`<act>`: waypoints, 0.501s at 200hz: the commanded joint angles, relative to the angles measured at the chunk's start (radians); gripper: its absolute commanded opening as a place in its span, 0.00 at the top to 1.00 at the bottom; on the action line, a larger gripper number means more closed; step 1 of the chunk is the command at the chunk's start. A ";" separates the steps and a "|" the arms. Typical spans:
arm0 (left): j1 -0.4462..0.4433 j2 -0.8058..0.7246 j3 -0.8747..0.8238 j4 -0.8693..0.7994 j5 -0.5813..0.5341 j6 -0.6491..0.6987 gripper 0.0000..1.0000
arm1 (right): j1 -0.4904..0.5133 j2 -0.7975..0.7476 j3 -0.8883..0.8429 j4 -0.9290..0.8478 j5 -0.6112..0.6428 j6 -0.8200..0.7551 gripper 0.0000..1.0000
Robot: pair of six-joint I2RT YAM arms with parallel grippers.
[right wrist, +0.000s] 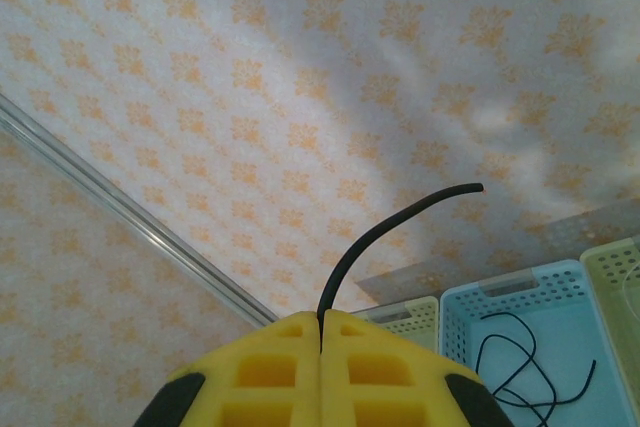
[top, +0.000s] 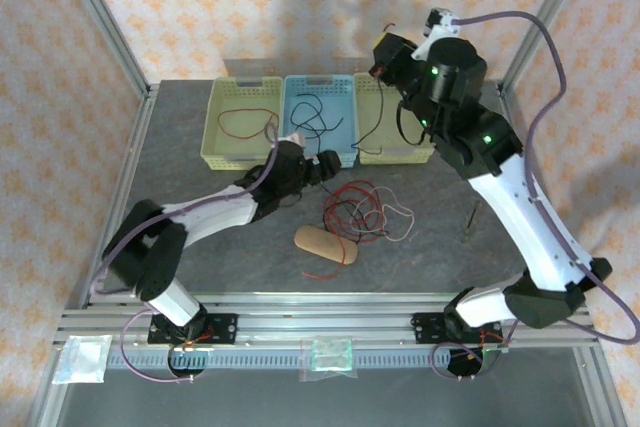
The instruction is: Untangle the cables
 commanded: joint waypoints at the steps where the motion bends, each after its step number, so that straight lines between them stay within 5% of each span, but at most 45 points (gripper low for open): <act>1: 0.049 -0.097 -0.031 -0.112 -0.117 0.039 0.09 | -0.010 0.062 0.057 0.052 -0.026 -0.032 1.00; 44: 0.135 -0.288 -0.137 -0.172 -0.136 0.097 0.09 | -0.027 0.206 0.149 0.075 -0.094 -0.029 1.00; 100: 0.182 -0.375 -0.136 -0.226 -0.008 0.226 0.08 | -0.048 0.406 0.239 0.126 -0.159 -0.049 1.00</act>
